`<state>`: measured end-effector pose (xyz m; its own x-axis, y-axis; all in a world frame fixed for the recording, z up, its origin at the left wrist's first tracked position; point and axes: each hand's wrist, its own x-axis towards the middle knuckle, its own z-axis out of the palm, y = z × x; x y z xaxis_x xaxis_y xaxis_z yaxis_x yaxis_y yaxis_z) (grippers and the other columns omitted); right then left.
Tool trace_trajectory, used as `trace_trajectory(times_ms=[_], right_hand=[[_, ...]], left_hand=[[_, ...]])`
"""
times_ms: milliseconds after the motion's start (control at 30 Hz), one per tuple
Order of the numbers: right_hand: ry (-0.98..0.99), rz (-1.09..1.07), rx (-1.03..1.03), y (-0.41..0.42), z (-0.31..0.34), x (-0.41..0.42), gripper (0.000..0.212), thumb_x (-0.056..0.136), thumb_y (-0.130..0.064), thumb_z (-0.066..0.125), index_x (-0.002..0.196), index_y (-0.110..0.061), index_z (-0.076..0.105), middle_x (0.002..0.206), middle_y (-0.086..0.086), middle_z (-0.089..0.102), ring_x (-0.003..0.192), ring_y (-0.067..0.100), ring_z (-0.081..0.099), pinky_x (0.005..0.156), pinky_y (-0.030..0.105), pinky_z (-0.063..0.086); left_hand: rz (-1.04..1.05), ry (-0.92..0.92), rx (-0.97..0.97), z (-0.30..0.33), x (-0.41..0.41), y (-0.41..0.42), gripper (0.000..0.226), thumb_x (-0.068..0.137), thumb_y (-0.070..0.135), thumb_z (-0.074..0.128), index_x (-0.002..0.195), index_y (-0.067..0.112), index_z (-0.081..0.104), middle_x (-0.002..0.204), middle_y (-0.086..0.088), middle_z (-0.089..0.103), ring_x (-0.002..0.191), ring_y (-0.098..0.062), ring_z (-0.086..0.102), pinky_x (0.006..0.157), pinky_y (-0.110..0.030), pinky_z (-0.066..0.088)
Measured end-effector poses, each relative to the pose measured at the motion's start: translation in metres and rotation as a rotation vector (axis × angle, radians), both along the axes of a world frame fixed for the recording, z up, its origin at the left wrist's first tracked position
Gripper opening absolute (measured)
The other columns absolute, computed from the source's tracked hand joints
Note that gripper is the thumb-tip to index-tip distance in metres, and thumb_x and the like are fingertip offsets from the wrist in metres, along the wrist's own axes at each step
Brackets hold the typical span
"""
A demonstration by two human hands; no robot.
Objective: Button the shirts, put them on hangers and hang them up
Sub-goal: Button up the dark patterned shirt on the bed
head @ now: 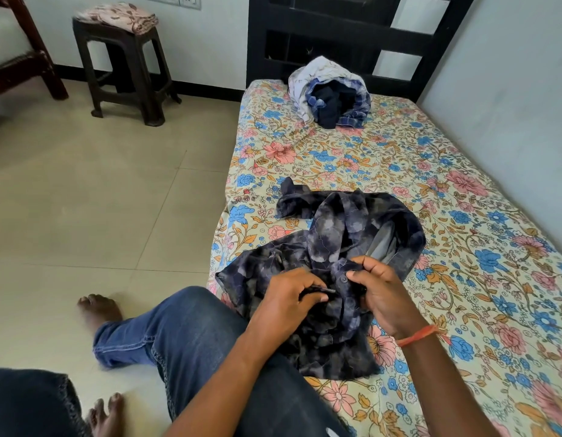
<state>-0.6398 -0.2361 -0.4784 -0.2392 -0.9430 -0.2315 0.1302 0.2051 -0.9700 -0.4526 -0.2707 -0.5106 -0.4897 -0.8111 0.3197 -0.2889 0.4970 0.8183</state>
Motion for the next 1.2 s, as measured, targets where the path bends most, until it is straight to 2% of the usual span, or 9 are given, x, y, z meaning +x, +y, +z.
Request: trace_trajectory(times_ms=[133, 167, 300, 367, 433, 567, 667, 1000, 1200], right_hand=[[0.055, 0.088, 0.021, 0.000, -0.004, -0.003, 0.016, 0.092, -0.002, 0.062, 0.095, -0.012, 0.074, 0.097, 0.014, 0.075, 0.091, 0.026, 0.070, 0.089, 0.047, 0.052], [0.101, 0.129, 0.028, 0.001, -0.005, -0.004, 0.009, 0.089, -0.011, 0.071, 0.097, -0.012, 0.075, 0.100, 0.014, 0.075, 0.095, 0.027, 0.070, 0.092, 0.048, 0.053], [0.437, 0.236, 0.051, 0.000, -0.008, -0.010, 0.037, 0.068, -0.044, 0.086, 0.093, -0.016, 0.079, 0.111, -0.004, 0.070, 0.105, 0.015, 0.068, 0.095, 0.037, 0.053], [0.461, 0.252, 0.040, -0.002, -0.010, -0.012, 0.020, 0.077, -0.030, 0.083, 0.092, -0.016, 0.080, 0.113, -0.005, 0.069, 0.107, 0.015, 0.066, 0.097, 0.038, 0.052], [0.299, 0.213, 0.059, -0.002, -0.007, -0.011, 0.012, 0.085, -0.013, 0.075, 0.096, -0.010, 0.078, 0.107, 0.003, 0.073, 0.102, 0.022, 0.069, 0.090, 0.038, 0.056], [0.016, 0.141, 0.190, -0.002, -0.002, -0.002, 0.013, 0.090, -0.005, 0.065, 0.098, 0.001, 0.072, 0.095, 0.019, 0.073, 0.088, 0.028, 0.068, 0.082, 0.044, 0.056], [-0.050, 0.079, 0.230, -0.002, -0.004, 0.005, 0.015, 0.088, -0.008, 0.067, 0.097, 0.004, 0.071, 0.095, 0.023, 0.072, 0.085, 0.028, 0.069, 0.083, 0.043, 0.056], [-0.049, 0.062, 0.234, -0.002, -0.008, 0.017, 0.020, 0.088, -0.006, 0.068, 0.098, 0.012, 0.068, 0.099, 0.028, 0.071, 0.086, 0.032, 0.071, 0.082, 0.043, 0.058], [0.187, 0.182, 0.177, 0.000, -0.007, 0.013, 0.023, 0.091, -0.019, 0.069, 0.095, 0.004, 0.073, 0.098, 0.027, 0.072, 0.099, 0.040, 0.069, 0.093, 0.049, 0.052]], left_hand=[[-0.002, -0.021, -0.091, -0.004, -0.003, 0.001, 0.018, 0.092, 0.004, 0.064, 0.107, 0.011, 0.073, 0.099, 0.001, 0.072, 0.092, -0.007, 0.064, 0.082, -0.013, 0.049], [-0.007, -0.028, -0.100, -0.004, -0.004, 0.001, 0.020, 0.093, 0.002, 0.062, 0.107, 0.011, 0.072, 0.099, 0.001, 0.072, 0.092, -0.008, 0.065, 0.081, -0.015, 0.051], [-0.014, -0.107, -0.055, -0.013, -0.006, 0.002, 0.019, 0.096, 0.005, 0.055, 0.108, 0.017, 0.062, 0.090, -0.002, 0.068, 0.079, -0.018, 0.065, 0.067, -0.040, 0.053], [0.013, -0.113, 0.045, -0.014, -0.006, 0.003, 0.012, 0.099, 0.014, 0.054, 0.107, 0.023, 0.055, 0.083, -0.004, 0.066, 0.069, -0.020, 0.062, 0.060, -0.045, 0.051], [0.030, -0.058, 0.066, -0.009, -0.005, 0.004, 0.005, 0.098, 0.016, 0.057, 0.100, 0.021, 0.057, 0.074, -0.003, 0.063, 0.060, -0.021, 0.057, 0.056, -0.045, 0.047], [-0.004, 0.008, -0.028, -0.003, -0.002, 0.004, 0.012, 0.090, 0.003, 0.067, 0.095, 0.013, 0.071, 0.092, 0.004, 0.064, 0.083, -0.006, 0.062, 0.074, -0.018, 0.050], [-0.026, -0.004, -0.108, -0.009, -0.005, 0.003, 0.016, 0.088, 0.006, 0.070, 0.101, 0.014, 0.073, 0.096, 0.005, 0.060, 0.084, -0.005, 0.060, 0.075, -0.018, 0.050], [0.081, 0.004, -0.174, -0.008, -0.003, 0.006, 0.017, 0.088, 0.016, 0.071, 0.105, 0.020, 0.074, 0.093, 0.007, 0.065, 0.079, -0.005, 0.062, 0.071, -0.025, 0.053], [0.096, -0.022, -0.160, -0.008, -0.002, 0.007, 0.016, 0.088, 0.022, 0.071, 0.103, 0.019, 0.075, 0.092, 0.009, 0.064, 0.078, -0.006, 0.061, 0.067, -0.029, 0.052]])
